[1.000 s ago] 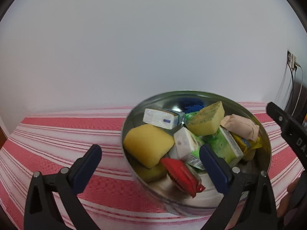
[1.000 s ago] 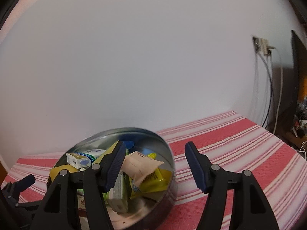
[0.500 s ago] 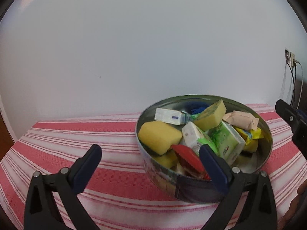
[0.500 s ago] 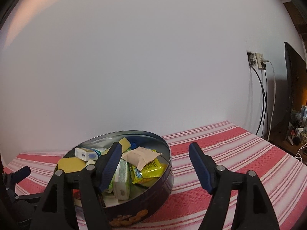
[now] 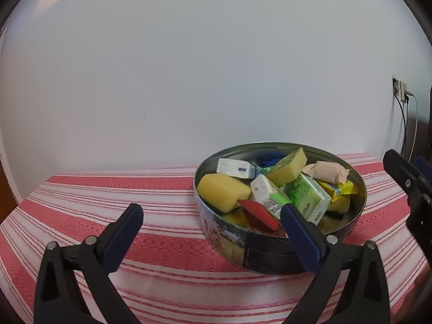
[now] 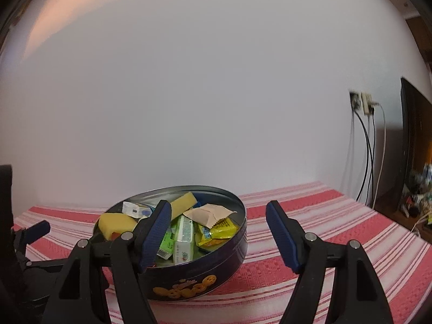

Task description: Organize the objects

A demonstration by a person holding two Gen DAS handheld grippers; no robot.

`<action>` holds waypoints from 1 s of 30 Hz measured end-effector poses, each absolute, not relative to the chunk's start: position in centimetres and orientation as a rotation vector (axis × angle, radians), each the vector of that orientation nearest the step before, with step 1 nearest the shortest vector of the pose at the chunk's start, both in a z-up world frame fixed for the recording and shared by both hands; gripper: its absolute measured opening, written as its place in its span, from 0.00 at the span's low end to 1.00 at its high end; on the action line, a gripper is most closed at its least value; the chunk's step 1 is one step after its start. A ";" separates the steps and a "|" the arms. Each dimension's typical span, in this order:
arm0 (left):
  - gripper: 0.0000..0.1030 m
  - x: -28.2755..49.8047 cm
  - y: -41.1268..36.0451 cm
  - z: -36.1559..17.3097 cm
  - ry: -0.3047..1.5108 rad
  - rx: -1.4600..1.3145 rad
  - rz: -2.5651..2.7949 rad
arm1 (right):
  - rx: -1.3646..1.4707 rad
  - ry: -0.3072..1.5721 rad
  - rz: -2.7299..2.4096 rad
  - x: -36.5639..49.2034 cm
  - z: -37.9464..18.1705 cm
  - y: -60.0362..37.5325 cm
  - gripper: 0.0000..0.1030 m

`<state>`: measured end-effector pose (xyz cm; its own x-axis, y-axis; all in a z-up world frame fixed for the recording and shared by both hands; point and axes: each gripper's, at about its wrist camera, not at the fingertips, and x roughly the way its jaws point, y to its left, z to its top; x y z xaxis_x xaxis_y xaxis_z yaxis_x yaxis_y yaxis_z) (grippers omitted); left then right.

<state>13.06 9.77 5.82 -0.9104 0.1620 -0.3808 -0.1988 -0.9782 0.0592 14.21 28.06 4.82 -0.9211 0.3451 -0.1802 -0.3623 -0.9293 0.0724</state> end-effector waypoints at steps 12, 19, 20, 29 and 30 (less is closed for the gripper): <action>1.00 13.6 10.0 5.6 0.129 -0.555 2.910 | -0.193 0.094 2.754 14.9 5.3 26.6 0.73; 1.00 13.4 10.0 5.4 0.109 -0.583 2.916 | -0.199 0.097 2.752 14.7 5.6 26.9 0.73; 1.00 13.4 9.9 5.5 0.107 -0.584 2.913 | -0.199 0.096 2.753 14.7 5.6 26.9 0.73; 1.00 13.8 9.8 5.5 0.109 -0.562 2.921 | -0.188 0.079 2.762 14.8 5.5 26.7 0.73; 1.00 13.8 9.9 5.5 0.108 -0.561 2.922 | -0.188 0.079 2.762 14.8 5.5 26.7 0.73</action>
